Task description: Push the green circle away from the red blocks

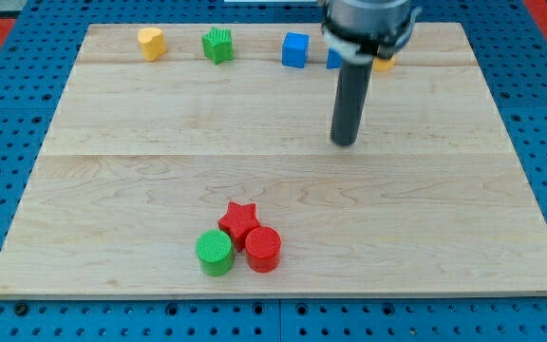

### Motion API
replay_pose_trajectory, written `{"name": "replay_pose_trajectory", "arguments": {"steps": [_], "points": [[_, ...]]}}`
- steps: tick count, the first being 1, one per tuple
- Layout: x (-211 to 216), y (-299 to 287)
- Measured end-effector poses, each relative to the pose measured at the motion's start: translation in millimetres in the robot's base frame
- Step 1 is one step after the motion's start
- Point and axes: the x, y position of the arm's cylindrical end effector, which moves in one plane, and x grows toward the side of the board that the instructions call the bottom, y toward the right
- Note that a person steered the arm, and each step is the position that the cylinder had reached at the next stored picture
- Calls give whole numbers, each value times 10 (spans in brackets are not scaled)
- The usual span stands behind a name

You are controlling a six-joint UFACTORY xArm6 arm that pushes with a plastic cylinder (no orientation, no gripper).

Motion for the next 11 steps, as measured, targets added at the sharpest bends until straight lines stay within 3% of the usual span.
{"name": "replay_pose_trajectory", "arguments": {"steps": [2,3,4,8,11], "points": [[1198,-51],[1615,-620],[1594,-1083],[1448,-1115],[999,-1809]]}}
